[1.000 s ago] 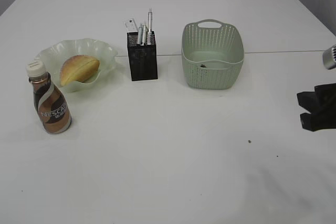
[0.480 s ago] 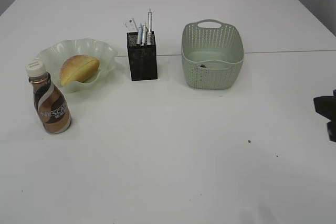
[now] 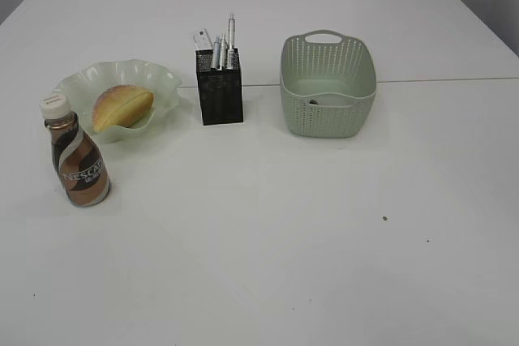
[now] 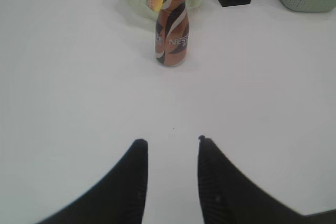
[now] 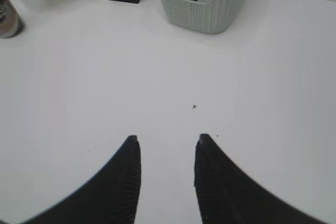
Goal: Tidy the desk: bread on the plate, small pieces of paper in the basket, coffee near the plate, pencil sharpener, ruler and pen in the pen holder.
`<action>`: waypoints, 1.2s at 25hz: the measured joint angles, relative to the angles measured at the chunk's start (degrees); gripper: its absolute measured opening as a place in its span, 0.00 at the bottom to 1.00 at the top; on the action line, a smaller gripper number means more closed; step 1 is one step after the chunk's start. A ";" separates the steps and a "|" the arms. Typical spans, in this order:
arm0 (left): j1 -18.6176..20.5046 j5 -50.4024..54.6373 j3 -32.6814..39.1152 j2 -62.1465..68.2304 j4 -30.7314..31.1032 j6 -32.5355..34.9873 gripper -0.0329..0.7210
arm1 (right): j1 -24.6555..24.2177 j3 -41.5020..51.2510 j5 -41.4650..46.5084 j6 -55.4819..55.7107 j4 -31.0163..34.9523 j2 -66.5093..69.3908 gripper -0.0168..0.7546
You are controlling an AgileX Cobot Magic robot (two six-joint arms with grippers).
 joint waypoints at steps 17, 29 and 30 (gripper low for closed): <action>0.00 0.00 0.00 0.00 0.00 0.00 0.36 | 0.12 -0.22 19.23 1.31 0.46 -26.97 0.36; 0.00 0.00 0.00 0.00 0.00 0.00 0.36 | 0.12 -4.41 31.05 3.19 -4.65 -30.32 0.36; 0.00 0.00 0.00 0.00 0.00 0.00 0.36 | 0.12 -4.16 31.46 3.29 -5.15 -30.32 0.36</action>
